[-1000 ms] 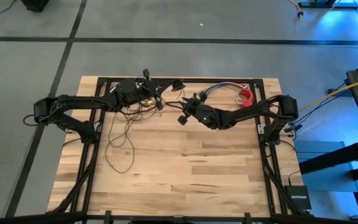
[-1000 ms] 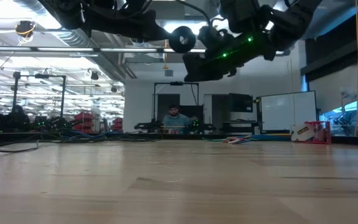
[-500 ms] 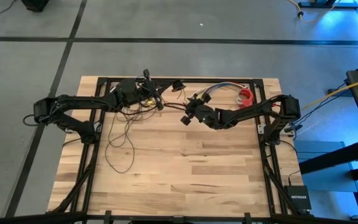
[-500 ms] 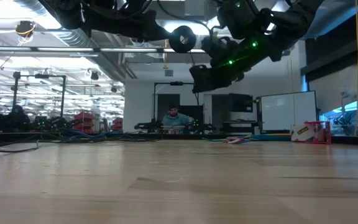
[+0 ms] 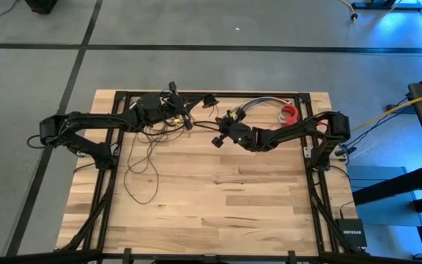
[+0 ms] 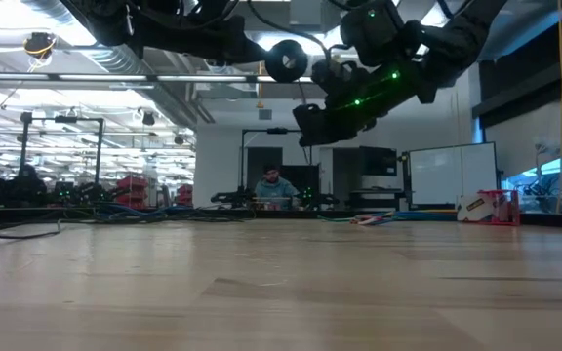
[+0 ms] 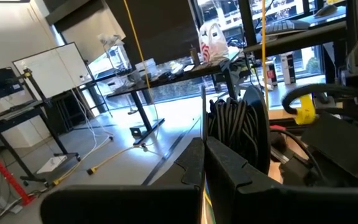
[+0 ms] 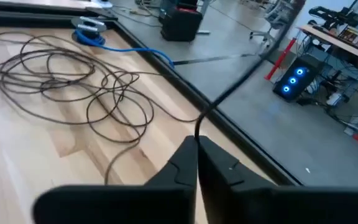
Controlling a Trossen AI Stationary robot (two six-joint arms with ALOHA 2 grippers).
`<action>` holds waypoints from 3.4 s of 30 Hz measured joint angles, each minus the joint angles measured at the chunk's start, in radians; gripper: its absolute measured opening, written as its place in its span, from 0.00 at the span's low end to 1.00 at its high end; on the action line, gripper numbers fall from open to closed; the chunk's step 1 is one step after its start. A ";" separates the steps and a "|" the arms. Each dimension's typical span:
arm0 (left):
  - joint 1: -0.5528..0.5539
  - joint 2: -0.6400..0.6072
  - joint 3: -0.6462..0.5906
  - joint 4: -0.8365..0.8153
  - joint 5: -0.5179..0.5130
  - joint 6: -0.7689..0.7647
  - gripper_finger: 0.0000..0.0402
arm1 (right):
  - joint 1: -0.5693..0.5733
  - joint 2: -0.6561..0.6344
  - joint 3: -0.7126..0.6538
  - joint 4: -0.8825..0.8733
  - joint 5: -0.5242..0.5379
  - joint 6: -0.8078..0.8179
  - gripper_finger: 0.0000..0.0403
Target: Coiling cords
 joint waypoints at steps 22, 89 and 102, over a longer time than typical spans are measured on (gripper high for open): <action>0.000 0.000 0.000 0.074 0.160 -0.163 0.00 | 0.036 0.017 0.111 0.131 -0.143 -0.027 0.01; 0.000 0.000 0.000 0.018 0.016 -0.104 0.00 | 0.091 -0.011 0.710 -0.886 -0.173 -0.183 0.01; 0.000 -0.004 0.000 0.036 0.064 -0.141 0.00 | 0.079 -0.002 0.658 -0.950 -0.171 -0.129 0.01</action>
